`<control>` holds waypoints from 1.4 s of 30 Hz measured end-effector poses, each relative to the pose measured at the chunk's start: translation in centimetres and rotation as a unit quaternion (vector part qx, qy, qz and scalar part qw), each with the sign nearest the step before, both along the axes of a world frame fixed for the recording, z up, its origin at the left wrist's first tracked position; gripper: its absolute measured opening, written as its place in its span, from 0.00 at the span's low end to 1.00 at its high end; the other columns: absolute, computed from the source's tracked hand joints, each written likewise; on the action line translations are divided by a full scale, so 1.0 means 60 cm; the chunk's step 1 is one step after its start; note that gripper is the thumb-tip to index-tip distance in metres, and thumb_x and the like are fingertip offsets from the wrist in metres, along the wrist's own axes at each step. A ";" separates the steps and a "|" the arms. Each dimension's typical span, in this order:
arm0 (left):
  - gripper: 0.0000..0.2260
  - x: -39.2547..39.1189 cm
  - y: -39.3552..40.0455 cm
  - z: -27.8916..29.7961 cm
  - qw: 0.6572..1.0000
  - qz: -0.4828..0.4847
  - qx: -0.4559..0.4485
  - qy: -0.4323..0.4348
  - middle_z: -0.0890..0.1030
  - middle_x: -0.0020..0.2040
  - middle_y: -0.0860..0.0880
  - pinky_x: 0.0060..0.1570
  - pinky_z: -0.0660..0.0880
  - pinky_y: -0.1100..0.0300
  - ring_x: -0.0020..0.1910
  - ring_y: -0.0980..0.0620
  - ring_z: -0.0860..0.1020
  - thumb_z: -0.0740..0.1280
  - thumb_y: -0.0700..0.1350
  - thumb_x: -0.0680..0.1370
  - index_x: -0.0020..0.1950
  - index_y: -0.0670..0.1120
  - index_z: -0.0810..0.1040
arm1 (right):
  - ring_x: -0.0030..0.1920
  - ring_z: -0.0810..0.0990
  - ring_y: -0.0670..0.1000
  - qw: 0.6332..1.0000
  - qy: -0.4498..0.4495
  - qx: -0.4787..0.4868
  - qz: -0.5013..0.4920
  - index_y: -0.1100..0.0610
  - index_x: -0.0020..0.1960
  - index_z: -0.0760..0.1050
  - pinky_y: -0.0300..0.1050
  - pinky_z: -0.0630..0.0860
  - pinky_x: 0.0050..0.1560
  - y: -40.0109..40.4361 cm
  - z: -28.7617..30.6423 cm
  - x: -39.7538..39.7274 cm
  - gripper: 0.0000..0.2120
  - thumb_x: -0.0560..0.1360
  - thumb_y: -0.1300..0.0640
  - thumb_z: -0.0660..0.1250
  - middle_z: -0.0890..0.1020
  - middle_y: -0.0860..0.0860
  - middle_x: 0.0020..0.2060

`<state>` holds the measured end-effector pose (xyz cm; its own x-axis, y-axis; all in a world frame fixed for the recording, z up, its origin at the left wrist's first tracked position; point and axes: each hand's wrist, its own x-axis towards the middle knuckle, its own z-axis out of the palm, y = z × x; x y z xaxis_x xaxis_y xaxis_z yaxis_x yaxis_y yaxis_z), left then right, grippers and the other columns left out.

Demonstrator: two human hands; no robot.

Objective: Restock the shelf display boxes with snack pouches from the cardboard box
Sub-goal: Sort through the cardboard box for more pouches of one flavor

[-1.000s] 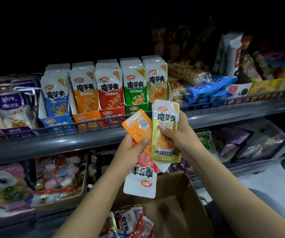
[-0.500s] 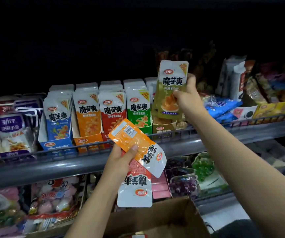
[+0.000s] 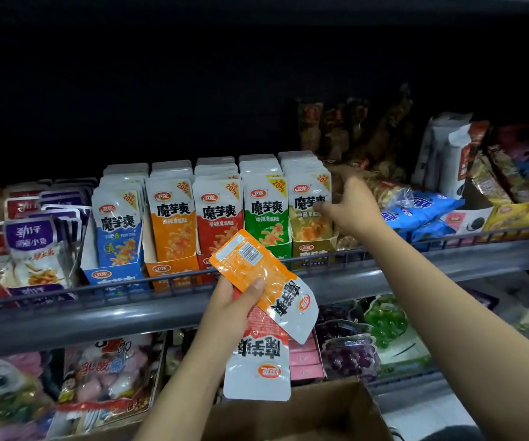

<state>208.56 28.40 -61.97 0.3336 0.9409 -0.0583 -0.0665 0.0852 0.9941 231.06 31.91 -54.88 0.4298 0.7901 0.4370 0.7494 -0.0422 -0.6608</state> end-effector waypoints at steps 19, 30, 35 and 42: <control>0.07 -0.032 -0.005 0.012 1.000 0.001 0.021 -0.013 0.84 0.49 0.54 0.49 0.77 0.52 0.46 0.51 0.83 0.67 0.47 0.76 0.53 0.55 0.76 | 0.45 0.82 0.46 0.918 0.100 -0.169 0.343 0.41 0.65 0.69 0.42 0.78 0.49 -0.150 -0.024 -0.075 0.25 0.71 0.53 0.71 0.80 0.45 0.51; 0.11 -0.090 0.002 0.033 0.993 0.049 -0.003 -0.108 0.84 0.48 0.47 0.40 0.79 0.54 0.43 0.46 0.83 0.66 0.44 0.77 0.59 0.52 0.76 | 0.57 0.80 0.50 0.888 0.205 -0.179 0.372 0.54 0.63 0.75 0.45 0.76 0.60 -0.138 -0.016 -0.138 0.21 0.72 0.66 0.69 0.81 0.51 0.57; 0.10 -0.116 0.005 0.041 0.986 0.059 -0.026 -0.153 0.85 0.43 0.48 0.29 0.78 0.60 0.34 0.50 0.83 0.66 0.44 0.77 0.58 0.53 0.75 | 0.58 0.79 0.48 0.871 0.192 -0.193 0.408 0.54 0.66 0.71 0.44 0.74 0.62 -0.122 0.007 -0.166 0.29 0.66 0.62 0.73 0.78 0.50 0.60; 0.19 -0.151 0.011 0.053 0.983 0.072 -0.009 -0.171 0.83 0.52 0.42 0.33 0.79 0.58 0.41 0.48 0.84 0.66 0.47 0.77 0.68 0.53 0.71 | 0.52 0.82 0.50 0.926 0.110 -0.102 0.347 0.48 0.59 0.79 0.49 0.74 0.62 -0.066 0.066 -0.224 0.22 0.70 0.39 0.65 0.81 0.46 0.57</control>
<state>199.53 29.04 -58.79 0.2003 0.9796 0.0172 -0.4099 0.0679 0.9096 217.60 27.94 -50.94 -0.1524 0.9656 0.2108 0.4912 0.2591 -0.8316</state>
